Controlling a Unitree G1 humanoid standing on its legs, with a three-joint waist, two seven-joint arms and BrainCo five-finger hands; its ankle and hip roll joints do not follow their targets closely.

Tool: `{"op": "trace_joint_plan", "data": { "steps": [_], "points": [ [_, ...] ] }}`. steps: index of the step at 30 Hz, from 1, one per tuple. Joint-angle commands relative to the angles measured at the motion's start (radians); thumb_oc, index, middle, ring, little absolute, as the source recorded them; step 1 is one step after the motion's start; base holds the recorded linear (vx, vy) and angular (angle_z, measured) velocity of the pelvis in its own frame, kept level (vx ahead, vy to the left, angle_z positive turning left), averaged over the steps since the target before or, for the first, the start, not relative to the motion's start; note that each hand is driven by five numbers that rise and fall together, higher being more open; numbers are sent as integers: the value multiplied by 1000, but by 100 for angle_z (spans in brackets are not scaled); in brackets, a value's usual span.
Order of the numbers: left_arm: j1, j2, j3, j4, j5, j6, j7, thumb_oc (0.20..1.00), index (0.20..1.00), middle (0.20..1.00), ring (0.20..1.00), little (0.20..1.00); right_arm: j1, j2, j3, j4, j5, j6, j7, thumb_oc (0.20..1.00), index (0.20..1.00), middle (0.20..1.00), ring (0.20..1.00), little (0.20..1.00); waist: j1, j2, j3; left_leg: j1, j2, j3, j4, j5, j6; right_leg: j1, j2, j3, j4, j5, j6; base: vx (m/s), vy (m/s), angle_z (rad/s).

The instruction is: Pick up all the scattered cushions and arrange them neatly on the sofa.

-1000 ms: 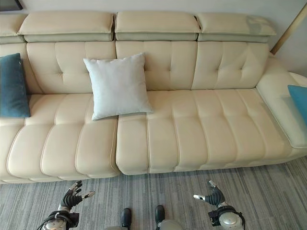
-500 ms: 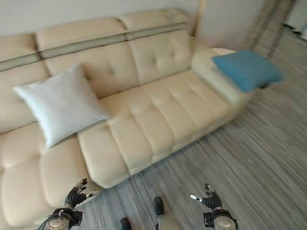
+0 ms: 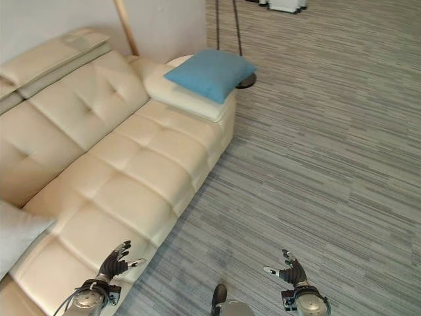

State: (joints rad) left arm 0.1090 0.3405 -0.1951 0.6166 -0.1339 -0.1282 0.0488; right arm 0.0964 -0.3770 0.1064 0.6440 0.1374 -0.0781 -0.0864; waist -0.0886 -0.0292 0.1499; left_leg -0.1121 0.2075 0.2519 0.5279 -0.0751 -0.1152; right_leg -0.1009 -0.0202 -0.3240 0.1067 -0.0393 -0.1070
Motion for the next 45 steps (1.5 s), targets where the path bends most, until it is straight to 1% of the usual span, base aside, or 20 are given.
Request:
{"op": "trace_joint_plan", "data": {
  "steps": [1,3,8,13,17,20,21,24,27,29,30,33,35,36,38,39,40,41,42,45],
  "points": [
    [6,13,-14,-42,6,-30,15,1000,1000,1000,1000,1000,-29,-28,-8,-34,-1,-30,-16,1000,1000,1000,1000,1000,48,-25,23,-65,-164,-71,-174,-40,89,73,-66,142,-21,-62,172,218,-31,-58],
    [11,16,-18,-44,9,-28,8,1000,1000,1000,1000,1000,-30,-30,-8,-30,-1,-35,-18,1000,1000,1000,1000,1000,62,-22,21,-100,-177,-111,-241,-2,85,89,-56,156,-24,-72,176,211,-23,-72],
    [19,19,-15,-46,15,-16,10,1000,1000,1000,1000,1000,-30,-34,-4,-21,0,-38,-30,1000,1000,1000,1000,1000,100,-6,35,-182,-177,-199,-424,146,50,165,-5,214,-29,-118,177,270,2,-44],
    [28,15,0,-41,15,-12,15,1000,1000,1000,1000,1000,-27,-28,-6,-16,-11,-30,-26,1000,1000,1000,1000,1000,115,5,18,-184,-163,-201,-453,179,52,223,5,275,-17,-152,188,309,117,-66],
    [29,33,19,-35,13,-20,16,1000,1000,1000,1000,1000,-60,-11,24,-25,-45,-26,-10,1000,1000,1000,1000,1000,135,-9,-18,-112,-182,-109,-421,106,98,192,-89,286,102,-120,251,404,248,-100],
    [29,41,33,-40,4,-24,21,1000,1000,1000,1000,1000,-68,-6,31,-34,-47,-23,-4,1000,1000,1000,1000,1000,138,-5,-13,-80,-188,-89,-419,77,114,128,-93,287,131,-78,260,154,68,-93],
    [31,46,47,-47,-5,-28,31,1000,1000,1000,1000,1000,-81,-9,31,-40,-46,-26,-6,1000,1000,1000,1000,1000,138,3,-4,-50,-194,-78,-431,54,120,96,-104,246,104,-70,263,90,24,-12],
    [28,46,48,-46,-12,-30,33,1000,1000,1000,1000,1000,-95,-14,38,-44,-47,-24,-9,1000,1000,1000,1000,1000,139,13,-1,-28,-190,-66,-455,43,119,48,-109,193,41,-41,262,67,-21,-40],
    [22,41,49,-40,-5,-25,37,1000,1000,1000,1000,1000,-113,-23,39,-43,-52,-19,-21,1000,1000,1000,1000,1000,117,26,14,31,-186,-56,-490,23,119,-75,-117,153,-19,39,266,197,-83,-36],
    [17,37,50,-35,-2,-23,35,1000,1000,1000,1000,1000,-113,-24,31,-43,-55,-15,-24,1000,1000,1000,1000,1000,95,34,30,69,-184,-67,-495,7,114,-134,-121,162,-44,63,274,342,-156,-30],
    [9,36,51,-25,11,-24,39,1000,1000,1000,1000,1000,-102,-25,22,-47,-59,-14,-29,1000,1000,1000,1000,1000,70,38,43,112,-189,-91,-499,-15,106,-194,-129,202,-69,91,288,336,-166,-8],
    [2,35,42,-19,20,-29,38,1000,1000,1000,1000,1000,-84,-22,15,-52,-57,-14,-24,1000,1000,1000,1000,1000,49,33,47,164,-193,-117,-502,-54,95,-189,-134,231,-65,95,294,337,-207,43],
    [-8,22,34,-5,18,-31,40,1000,1000,1000,1000,1000,-75,-23,7,-42,-45,-23,-26,1000,1000,1000,1000,1000,42,28,46,173,-193,-141,-475,-69,85,-183,-145,225,-45,128,286,376,-316,75],
    [-7,8,25,5,8,-30,38,1000,1000,1000,1000,1000,-65,-30,-2,-51,-35,-27,-22,1000,1000,1000,1000,1000,26,39,27,185,-164,-145,-449,-94,65,-157,-139,205,-26,107,269,404,-408,83],
    [-10,2,23,11,0,-30,33,1000,1000,1000,1000,1000,-62,-34,-7,-55,-29,-30,-19,1000,1000,1000,1000,1000,20,44,20,170,-154,-143,-409,-78,53,-148,-139,190,-18,94,259,322,-323,153],
    [-40,-17,0,26,-22,-26,32,1000,1000,1000,1000,1000,-73,-54,-11,-52,-23,-33,-28,1000,1000,1000,1000,1000,16,48,38,90,-117,-125,-180,3,22,-95,-135,157,2,43,220,322,-346,121],
    [-46,-18,-4,27,-27,-25,33,1000,1000,1000,1000,1000,-70,-55,-15,-57,-15,-32,-31,1000,1000,1000,1000,1000,17,40,43,60,-95,-107,-103,41,14,-69,-133,144,-1,28,204,403,-422,65],
    [-46,-17,-6,20,-32,-24,32,1000,1000,1000,1000,1000,-66,-57,-17,-62,-12,-29,-32,1000,1000,1000,1000,1000,20,31,44,39,-86,-95,-70,59,22,-50,-130,140,-5,12,190,278,-252,48],
    [-47,-17,-8,17,-35,-23,32,1000,1000,1000,1000,1000,-63,-59,-17,-66,-9,-29,-33,1000,1000,1000,1000,1000,29,30,54,16,-92,-97,-42,43,29,-27,-119,141,-6,-3,180,247,-179,39],
    [-50,-20,-19,18,-27,-20,31,1000,1000,1000,1000,1000,-53,-56,-23,-71,1,-30,-34,1000,1000,1000,1000,1000,44,12,53,-71,-144,-94,-84,4,56,24,-105,149,-18,-33,173,288,-137,-46]
  ]
}}
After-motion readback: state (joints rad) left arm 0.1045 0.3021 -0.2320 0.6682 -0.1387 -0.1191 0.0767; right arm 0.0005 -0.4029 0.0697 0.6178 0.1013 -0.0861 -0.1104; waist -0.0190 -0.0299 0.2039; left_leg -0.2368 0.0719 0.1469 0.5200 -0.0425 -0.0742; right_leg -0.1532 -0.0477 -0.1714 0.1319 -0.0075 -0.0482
